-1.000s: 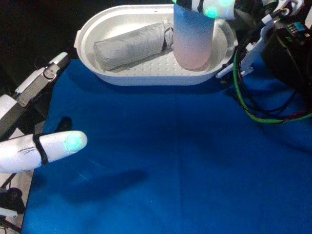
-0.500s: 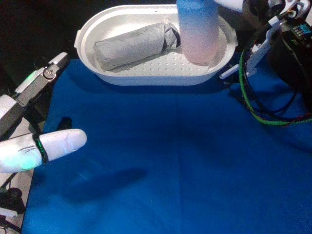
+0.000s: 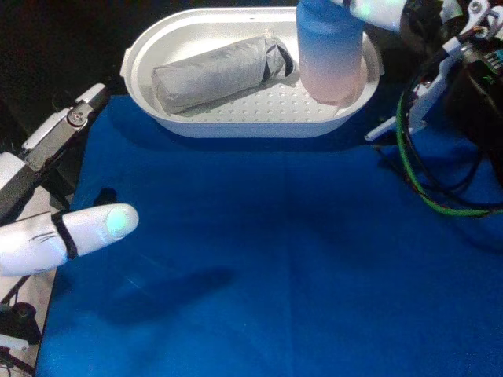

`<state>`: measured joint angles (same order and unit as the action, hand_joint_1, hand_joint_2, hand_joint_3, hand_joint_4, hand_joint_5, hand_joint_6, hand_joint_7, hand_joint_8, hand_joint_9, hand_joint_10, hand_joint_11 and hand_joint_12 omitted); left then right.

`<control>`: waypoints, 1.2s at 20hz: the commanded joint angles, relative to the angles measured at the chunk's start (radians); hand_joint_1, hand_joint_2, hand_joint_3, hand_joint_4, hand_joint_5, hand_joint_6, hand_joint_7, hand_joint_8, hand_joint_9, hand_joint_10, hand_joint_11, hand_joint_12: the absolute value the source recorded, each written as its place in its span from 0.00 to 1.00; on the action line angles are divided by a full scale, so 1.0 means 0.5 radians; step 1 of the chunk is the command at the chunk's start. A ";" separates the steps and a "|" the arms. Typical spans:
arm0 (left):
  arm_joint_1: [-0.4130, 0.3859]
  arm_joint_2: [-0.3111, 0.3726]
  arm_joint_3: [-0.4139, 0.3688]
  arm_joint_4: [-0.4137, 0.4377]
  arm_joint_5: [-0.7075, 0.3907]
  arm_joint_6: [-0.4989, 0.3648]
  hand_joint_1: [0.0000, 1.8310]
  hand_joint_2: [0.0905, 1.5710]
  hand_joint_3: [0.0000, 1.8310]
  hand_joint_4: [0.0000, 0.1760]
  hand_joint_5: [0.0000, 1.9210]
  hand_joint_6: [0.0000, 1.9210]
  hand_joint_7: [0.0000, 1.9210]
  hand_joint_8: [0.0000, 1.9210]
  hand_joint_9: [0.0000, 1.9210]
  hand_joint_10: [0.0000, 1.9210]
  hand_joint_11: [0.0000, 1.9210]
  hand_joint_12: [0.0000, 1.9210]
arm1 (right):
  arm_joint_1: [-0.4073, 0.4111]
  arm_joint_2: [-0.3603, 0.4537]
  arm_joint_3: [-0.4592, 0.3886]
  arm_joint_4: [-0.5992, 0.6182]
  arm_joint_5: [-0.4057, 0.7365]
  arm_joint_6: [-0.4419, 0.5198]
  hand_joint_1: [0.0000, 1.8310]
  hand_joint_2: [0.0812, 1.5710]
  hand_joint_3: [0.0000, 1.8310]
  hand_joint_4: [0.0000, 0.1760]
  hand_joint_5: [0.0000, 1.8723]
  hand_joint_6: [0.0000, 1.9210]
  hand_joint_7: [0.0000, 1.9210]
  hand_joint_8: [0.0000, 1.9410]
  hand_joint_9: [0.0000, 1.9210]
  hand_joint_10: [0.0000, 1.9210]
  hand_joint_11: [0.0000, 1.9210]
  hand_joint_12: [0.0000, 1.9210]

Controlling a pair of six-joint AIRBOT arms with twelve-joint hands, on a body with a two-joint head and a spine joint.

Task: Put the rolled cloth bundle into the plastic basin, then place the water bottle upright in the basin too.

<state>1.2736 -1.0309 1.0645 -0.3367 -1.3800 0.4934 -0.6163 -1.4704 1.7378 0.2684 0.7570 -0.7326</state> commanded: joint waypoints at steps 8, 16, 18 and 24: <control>-0.016 -0.004 -0.017 -0.002 -0.226 -0.035 0.26 0.56 0.00 1.00 0.00 0.00 0.00 0.00 0.00 0.00 0.00 0.00 | -0.027 0.278 -0.260 -0.141 0.445 0.022 0.25 0.68 0.00 1.00 0.00 0.00 0.00 0.00 0.00 0.00 0.00 0.00; -0.012 0.044 -0.037 -0.022 -0.261 -0.020 0.26 0.55 0.00 1.00 0.00 0.00 0.00 0.00 0.00 0.00 0.00 0.00 | -0.121 0.617 -0.620 -0.207 0.613 -0.106 0.22 0.72 0.01 1.00 0.00 0.00 0.00 0.00 0.00 0.00 0.00 0.00; 0.004 0.079 -0.045 -0.033 -0.290 -0.011 0.26 0.55 0.00 1.00 0.00 0.00 0.00 0.00 0.00 0.00 0.00 0.00 | -0.224 0.761 -0.772 -0.207 0.755 -0.175 0.22 0.70 0.00 1.00 0.00 0.00 0.00 0.00 0.00 0.00 0.00 0.00; 0.108 0.187 -0.116 -0.103 -0.422 0.037 0.26 0.54 0.00 1.00 0.00 0.00 0.00 0.00 0.00 0.00 0.00 0.00 | -0.614 1.188 -1.233 -0.162 1.098 -0.393 0.26 0.68 0.00 1.00 0.00 0.00 0.00 0.00 0.00 0.00 0.00 0.00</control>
<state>1.3357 -0.9428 1.0046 -0.3923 -1.4448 0.5167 -0.9413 -0.8715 1.1122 0.1772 1.1698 -0.9337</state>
